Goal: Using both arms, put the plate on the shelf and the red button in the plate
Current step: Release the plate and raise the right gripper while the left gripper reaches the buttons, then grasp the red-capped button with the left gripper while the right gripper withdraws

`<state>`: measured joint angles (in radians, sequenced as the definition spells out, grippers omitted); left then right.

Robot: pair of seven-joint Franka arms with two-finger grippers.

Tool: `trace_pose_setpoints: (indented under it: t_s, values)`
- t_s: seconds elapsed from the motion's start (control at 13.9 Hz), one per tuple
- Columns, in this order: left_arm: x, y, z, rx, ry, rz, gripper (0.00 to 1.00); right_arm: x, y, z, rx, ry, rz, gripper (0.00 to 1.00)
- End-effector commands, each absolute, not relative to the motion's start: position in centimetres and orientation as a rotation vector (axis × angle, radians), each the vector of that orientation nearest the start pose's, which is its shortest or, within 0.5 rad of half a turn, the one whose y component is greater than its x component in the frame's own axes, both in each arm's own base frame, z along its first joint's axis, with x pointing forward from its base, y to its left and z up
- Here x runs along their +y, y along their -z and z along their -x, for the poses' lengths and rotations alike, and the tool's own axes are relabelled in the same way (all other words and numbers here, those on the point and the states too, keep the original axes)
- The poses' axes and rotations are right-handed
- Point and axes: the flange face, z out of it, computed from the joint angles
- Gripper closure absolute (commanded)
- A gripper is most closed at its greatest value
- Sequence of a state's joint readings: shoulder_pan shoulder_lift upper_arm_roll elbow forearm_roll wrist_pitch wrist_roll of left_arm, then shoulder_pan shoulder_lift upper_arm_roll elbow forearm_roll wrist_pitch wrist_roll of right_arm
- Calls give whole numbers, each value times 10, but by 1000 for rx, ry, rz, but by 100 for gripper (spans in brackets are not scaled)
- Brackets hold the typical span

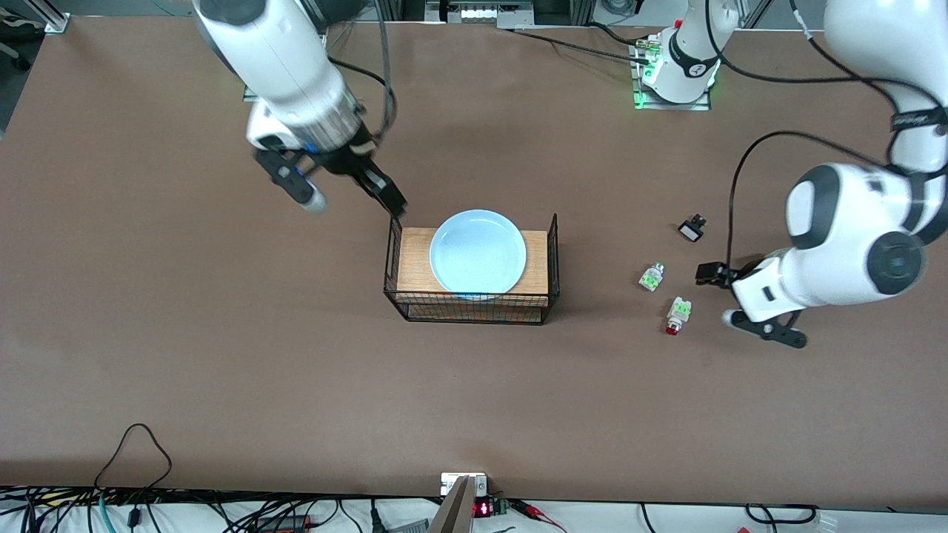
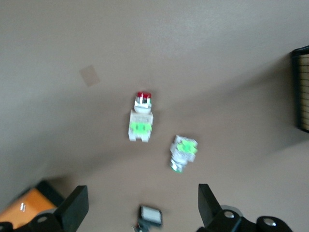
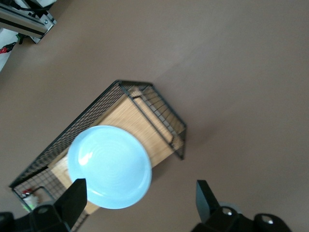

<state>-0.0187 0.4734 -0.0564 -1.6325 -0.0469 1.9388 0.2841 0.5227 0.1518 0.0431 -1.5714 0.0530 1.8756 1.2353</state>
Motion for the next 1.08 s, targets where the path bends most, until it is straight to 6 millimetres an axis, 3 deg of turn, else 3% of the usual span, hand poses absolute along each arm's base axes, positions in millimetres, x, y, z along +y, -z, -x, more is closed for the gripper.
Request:
trace_pose_setpoints:
  t_s: [0.0,0.22,0.36,0.5,0.65,0.79,1.01]
  values:
    - [-62,-284,-662,694,-202,3061,0,266,-581,-540,708,95,3006,0]
    - [-65,-238,-654,715,-159,3050,0,179,-581,-568,413,94,3147,0]
    - [-71,-225,-642,736,-154,3044,0,123,-581,-583,321,91,3164,0]
    - [-72,-217,-645,743,-92,3041,0,78,-580,-591,244,79,3176,0]
    - [-71,-196,-640,744,-41,3041,0,33,-579,-594,193,62,3183,0]
    - [-72,-187,-637,749,-26,3040,0,-12,-581,-593,121,59,3187,0]
    - [-70,-177,-635,756,-50,3039,34,-44,-586,-582,70,-5,3190,0]
